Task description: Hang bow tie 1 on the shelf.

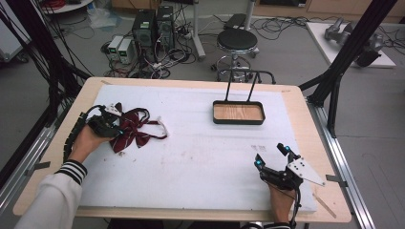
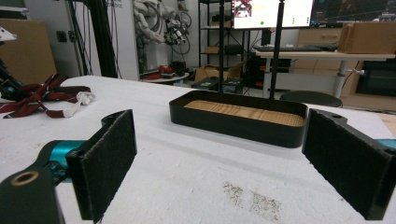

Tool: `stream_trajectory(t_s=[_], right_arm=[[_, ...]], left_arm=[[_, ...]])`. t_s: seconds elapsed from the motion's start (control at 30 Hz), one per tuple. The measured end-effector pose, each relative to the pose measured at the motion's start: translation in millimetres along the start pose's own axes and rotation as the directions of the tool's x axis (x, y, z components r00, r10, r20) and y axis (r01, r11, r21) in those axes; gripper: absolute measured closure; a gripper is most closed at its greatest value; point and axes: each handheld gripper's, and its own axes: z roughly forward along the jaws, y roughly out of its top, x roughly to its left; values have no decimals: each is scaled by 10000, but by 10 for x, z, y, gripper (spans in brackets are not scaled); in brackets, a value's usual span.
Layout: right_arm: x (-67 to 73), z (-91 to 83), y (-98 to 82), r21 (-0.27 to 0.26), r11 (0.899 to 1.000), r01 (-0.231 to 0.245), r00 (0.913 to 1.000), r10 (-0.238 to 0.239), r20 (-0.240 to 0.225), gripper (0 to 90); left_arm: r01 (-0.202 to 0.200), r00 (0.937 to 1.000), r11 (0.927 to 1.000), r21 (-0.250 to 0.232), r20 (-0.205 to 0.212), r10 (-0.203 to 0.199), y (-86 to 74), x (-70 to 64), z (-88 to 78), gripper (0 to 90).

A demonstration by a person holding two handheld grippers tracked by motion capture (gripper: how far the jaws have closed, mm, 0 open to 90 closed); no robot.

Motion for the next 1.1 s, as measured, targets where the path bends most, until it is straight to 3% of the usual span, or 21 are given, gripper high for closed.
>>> stream_trajectory(t_s=[0.13,0.47,0.73,0.87,0.93,0.97,1.1], right_arm=[[0,0,0,0,10000,-18,10000,18,-6,92],[1,-1,0,-4,10000,-14,10000,14,3,93],[-2,-1,0,-20,10000,-26,10000,26,18,93],[-4,-1,1,-6,9999,-132,9999,132,-8,93],[-6,0,2,-4,9999,-121,9999,121,8,93],[-7,0,1,-3,9999,-116,9999,116,5,92],[-9,0,1,-8,9999,-105,9999,105,9,93]], left_arm=[[-65,10000,9999,-102,-33,65,3,-8,-29,855],[22,9999,9998,-207,107,-19,-15,3,-56,868],[152,9992,9947,-1019,386,-113,-66,-26,-119,870],[148,9987,9884,-1513,505,-73,-74,-48,-167,870],[248,9972,9799,-1978,747,-102,-66,-69,-210,870],[248,9972,9799,-1978,747,-102,-66,-69,-210,869],[420,9938,9681,-2469,1102,-150,-56,-92,-263,869]])
